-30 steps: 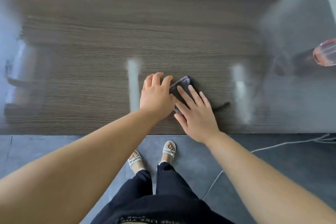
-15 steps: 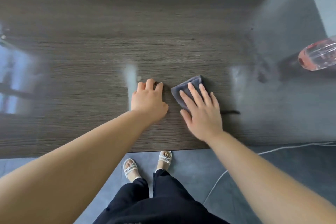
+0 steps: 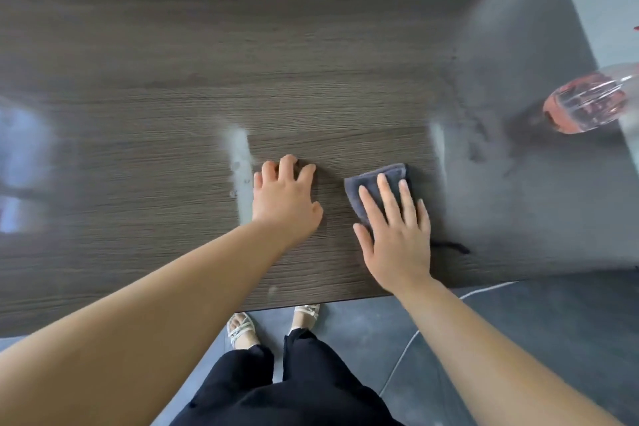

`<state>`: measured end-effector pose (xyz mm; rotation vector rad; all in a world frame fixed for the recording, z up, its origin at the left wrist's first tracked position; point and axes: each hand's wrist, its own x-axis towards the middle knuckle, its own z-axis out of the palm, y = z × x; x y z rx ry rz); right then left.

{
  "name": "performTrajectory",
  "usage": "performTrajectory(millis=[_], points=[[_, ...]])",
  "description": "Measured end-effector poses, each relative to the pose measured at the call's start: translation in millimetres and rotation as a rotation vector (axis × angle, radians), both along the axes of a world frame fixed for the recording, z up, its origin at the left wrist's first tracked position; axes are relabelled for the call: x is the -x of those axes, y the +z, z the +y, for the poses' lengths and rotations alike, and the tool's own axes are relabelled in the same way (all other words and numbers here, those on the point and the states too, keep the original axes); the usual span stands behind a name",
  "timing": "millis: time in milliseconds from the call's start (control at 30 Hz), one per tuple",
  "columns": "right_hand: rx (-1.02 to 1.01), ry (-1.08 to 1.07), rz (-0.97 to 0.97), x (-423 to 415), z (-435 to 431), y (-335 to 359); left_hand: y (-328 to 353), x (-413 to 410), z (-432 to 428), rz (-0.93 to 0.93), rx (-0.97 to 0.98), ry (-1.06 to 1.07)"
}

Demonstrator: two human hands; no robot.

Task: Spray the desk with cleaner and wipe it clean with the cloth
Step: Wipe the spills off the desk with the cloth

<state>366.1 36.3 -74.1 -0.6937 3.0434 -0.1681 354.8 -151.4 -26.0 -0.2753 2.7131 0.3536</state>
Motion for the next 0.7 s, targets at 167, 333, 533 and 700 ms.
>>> performTrajectory(millis=[167, 333, 533, 700], points=[[-0.018, -0.097, -0.072, 117, 23, 0, 2, 5, 1, -0.027, 0.043, -0.018], [0.017, -0.397, 0.015, 59, 36, -3, 1, 11, 15, -0.011, 0.096, 0.020], [0.017, -0.074, 0.014, 8, 18, -1, -10, 8, 35, 0.022, 0.047, -0.087], [-0.023, -0.230, -0.055, 87, 62, -2, -8, 9, 32, 0.041, 0.026, -0.079]])
